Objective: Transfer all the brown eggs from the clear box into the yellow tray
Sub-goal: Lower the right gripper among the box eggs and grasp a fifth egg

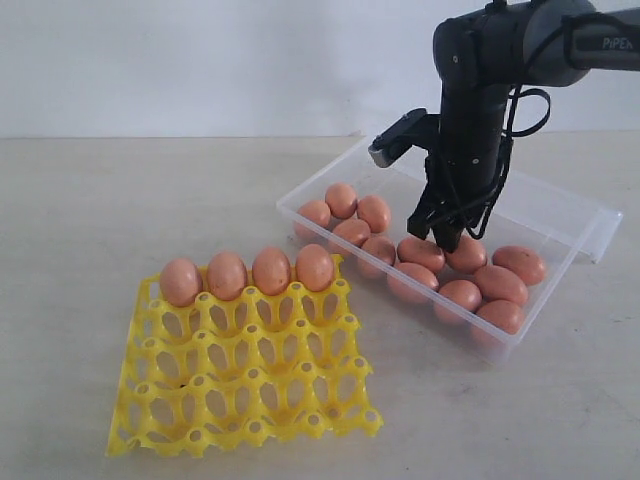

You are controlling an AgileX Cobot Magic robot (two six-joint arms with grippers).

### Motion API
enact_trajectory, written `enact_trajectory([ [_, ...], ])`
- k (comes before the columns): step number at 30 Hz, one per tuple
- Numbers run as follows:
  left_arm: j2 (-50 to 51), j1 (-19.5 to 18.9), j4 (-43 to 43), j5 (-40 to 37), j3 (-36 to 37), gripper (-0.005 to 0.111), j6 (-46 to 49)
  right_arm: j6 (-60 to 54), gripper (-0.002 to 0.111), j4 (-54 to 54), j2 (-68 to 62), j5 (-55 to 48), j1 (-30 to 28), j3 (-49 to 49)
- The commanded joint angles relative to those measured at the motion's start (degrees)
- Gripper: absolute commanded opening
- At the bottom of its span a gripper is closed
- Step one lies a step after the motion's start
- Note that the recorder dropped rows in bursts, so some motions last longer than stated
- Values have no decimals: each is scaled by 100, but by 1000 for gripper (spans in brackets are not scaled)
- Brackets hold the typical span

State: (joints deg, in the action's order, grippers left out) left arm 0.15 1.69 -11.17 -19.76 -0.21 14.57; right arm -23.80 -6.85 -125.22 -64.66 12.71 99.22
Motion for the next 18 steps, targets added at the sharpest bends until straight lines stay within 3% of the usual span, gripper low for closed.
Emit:
enact_trajectory([
  [1,-15,25,8,24,21,4,8,-31,45,22,61,44,-21,-23],
  [18,-15,25,8,24,21,4,8,-68,45,144,51,601,-21,-323],
])
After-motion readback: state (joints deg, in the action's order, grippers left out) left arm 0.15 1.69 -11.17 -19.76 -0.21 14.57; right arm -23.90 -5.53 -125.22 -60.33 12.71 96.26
